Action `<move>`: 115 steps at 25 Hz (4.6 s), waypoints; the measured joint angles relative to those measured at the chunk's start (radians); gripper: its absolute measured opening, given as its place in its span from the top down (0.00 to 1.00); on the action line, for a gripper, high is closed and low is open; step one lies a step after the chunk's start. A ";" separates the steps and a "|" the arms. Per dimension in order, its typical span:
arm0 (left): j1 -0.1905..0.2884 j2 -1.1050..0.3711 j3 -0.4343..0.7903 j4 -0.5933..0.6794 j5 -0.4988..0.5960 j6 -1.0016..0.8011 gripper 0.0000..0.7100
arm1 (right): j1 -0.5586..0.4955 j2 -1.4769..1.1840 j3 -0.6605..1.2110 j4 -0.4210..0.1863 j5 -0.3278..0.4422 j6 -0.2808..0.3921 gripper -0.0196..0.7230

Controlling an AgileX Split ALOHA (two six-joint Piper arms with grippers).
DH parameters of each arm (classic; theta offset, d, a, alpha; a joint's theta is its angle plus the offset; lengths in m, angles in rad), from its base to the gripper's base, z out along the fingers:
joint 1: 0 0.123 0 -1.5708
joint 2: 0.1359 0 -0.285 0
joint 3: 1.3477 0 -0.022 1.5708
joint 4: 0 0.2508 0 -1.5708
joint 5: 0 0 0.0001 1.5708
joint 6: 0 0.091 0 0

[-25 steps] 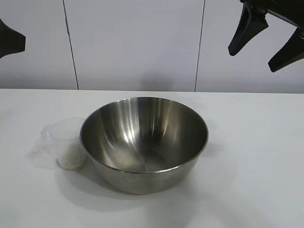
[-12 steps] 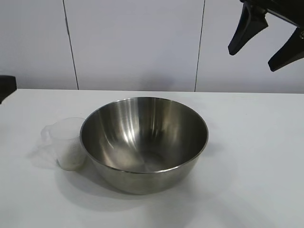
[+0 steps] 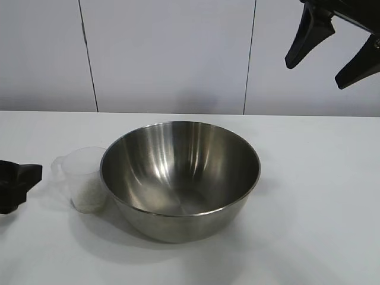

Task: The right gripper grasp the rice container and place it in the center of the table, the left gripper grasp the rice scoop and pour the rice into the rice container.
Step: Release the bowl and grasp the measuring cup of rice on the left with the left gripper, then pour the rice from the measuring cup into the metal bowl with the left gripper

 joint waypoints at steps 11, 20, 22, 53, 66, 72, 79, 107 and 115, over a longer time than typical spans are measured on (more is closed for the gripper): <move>0.000 0.074 -0.002 -0.001 -0.017 0.010 0.16 | 0.000 0.000 0.000 0.000 -0.015 0.000 0.24; 0.000 0.111 -0.066 -0.001 -0.017 0.013 0.16 | 0.000 0.000 0.000 0.000 -0.016 0.000 0.24; 0.000 0.111 -0.066 -0.007 -0.018 0.014 0.16 | 0.000 0.000 0.000 0.000 -0.016 0.000 0.24; 0.000 0.210 -0.149 -0.015 -0.019 0.017 0.20 | 0.000 0.000 0.000 0.000 -0.019 0.000 0.24; 0.000 0.253 -0.240 -0.015 -0.018 0.017 0.20 | 0.000 0.000 0.000 0.003 -0.020 0.000 0.24; 0.000 0.253 -0.240 -0.015 -0.018 0.017 0.20 | 0.000 0.000 0.000 0.003 -0.021 0.000 0.24; 0.000 0.253 -0.240 -0.012 -0.018 0.017 0.50 | 0.000 0.000 0.000 0.003 -0.021 0.000 0.24; 0.000 0.060 -0.240 0.000 0.008 0.031 0.98 | 0.000 0.000 0.000 0.003 -0.022 0.000 0.24; 0.000 -0.206 -0.273 0.049 0.373 0.103 0.98 | 0.000 0.000 0.000 0.004 -0.022 0.000 0.24</move>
